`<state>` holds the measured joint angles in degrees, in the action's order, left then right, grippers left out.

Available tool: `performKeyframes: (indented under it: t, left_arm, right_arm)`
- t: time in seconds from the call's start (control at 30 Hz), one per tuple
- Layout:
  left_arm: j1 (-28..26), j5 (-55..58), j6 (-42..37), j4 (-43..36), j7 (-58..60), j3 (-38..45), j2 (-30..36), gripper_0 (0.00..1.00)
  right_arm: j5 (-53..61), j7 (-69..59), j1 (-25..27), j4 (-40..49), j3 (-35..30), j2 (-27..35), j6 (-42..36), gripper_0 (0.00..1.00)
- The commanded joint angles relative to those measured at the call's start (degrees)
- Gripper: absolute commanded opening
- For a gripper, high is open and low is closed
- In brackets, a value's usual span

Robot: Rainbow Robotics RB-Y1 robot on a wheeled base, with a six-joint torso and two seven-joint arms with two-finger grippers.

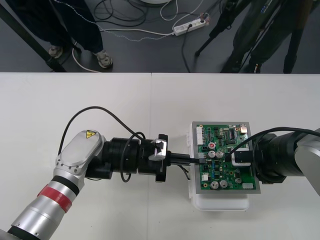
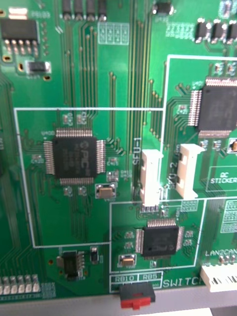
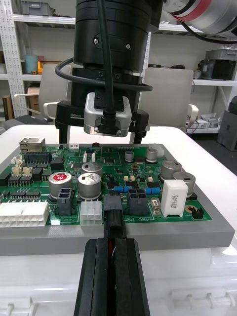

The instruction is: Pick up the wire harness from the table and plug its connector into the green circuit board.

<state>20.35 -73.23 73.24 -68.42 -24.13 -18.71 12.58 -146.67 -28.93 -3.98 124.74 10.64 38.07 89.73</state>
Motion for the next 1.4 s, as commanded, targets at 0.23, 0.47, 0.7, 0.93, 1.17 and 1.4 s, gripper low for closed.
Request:
performKeyframes:
  t: [0.23, 0.47, 0.7, 0.93, 1.17, 1.4]
  left_arm:
    - [2.32, 0.72, -2.13, -0.58, -5.49, -1.59, -2.39, 0.00]
    - [2.32, 0.81, -2.13, -0.58, -5.76, -1.68, -2.48, 0.00]
    - [2.32, 0.19, -2.40, -0.58, -5.76, -1.68, -2.83, 0.00]
    - [2.23, -0.42, -3.01, -0.58, -5.76, -1.68, -3.62, 0.00]
    - [2.23, -0.69, -3.54, -0.58, -5.84, -1.77, -3.97, 0.00]
    - [2.23, -0.78, -3.63, -0.58, -5.84, -1.68, -3.97, 0.00]
  right_arm:
    - [0.51, -3.76, -1.47, 0.24, 1.05, -0.80, 0.27, 1.00]
    - [0.51, -3.94, -1.47, 0.24, 0.96, -0.80, 0.27, 1.00]
    - [0.42, -4.11, -1.47, 0.33, 0.96, -0.80, 0.27, 1.00]
    - [0.42, -4.29, -1.47, 0.24, 0.96, -0.80, 0.27, 1.00]
    - [0.42, -4.46, -1.47, 0.33, 0.96, -0.80, 0.27, 1.00]
    - [0.42, -4.64, -1.47, 0.24, 1.05, -0.80, 0.27, 1.00]
